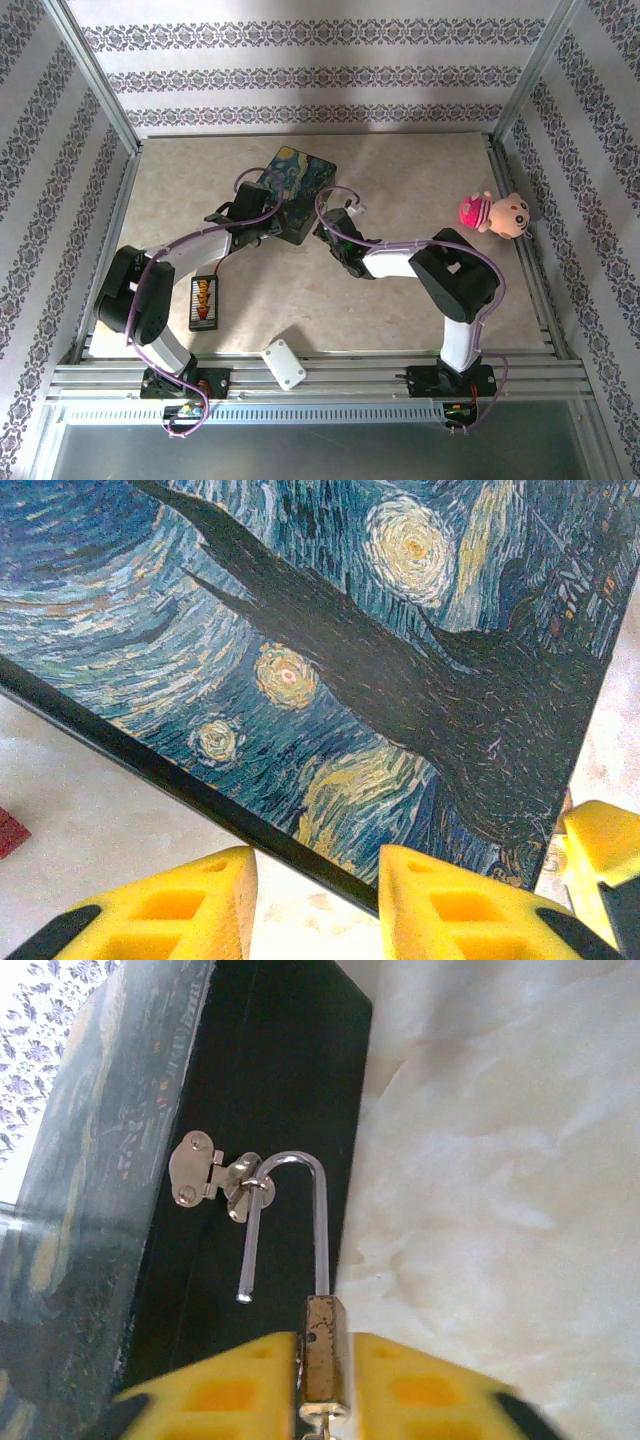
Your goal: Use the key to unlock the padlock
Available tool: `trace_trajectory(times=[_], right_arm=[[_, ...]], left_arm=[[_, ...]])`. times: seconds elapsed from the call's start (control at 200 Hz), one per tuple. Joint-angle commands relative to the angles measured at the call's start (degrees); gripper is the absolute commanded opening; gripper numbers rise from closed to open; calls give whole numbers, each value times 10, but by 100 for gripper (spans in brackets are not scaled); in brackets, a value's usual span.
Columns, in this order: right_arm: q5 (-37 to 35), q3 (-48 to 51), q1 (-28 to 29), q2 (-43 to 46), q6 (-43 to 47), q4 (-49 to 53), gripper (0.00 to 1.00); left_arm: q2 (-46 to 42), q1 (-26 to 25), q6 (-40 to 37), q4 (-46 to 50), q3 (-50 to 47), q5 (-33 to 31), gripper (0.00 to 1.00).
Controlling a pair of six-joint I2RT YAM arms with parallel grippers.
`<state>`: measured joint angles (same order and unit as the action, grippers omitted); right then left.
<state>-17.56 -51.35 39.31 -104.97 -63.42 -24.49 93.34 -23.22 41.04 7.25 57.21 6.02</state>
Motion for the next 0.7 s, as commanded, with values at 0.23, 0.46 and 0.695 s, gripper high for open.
trace_trajectory(times=[0.23,0.46,0.695], right_arm=[[37,-4,-11,119,138,215,51],[53,-89,10,38,258,282,61],[52,-179,2,-37,407,343,67]], left_arm=[[-12,-13,-8,96,-13,-2,36],[-15,-10,-20,119,-5,-17,36],[-13,2,-20,124,-4,-22,36]])
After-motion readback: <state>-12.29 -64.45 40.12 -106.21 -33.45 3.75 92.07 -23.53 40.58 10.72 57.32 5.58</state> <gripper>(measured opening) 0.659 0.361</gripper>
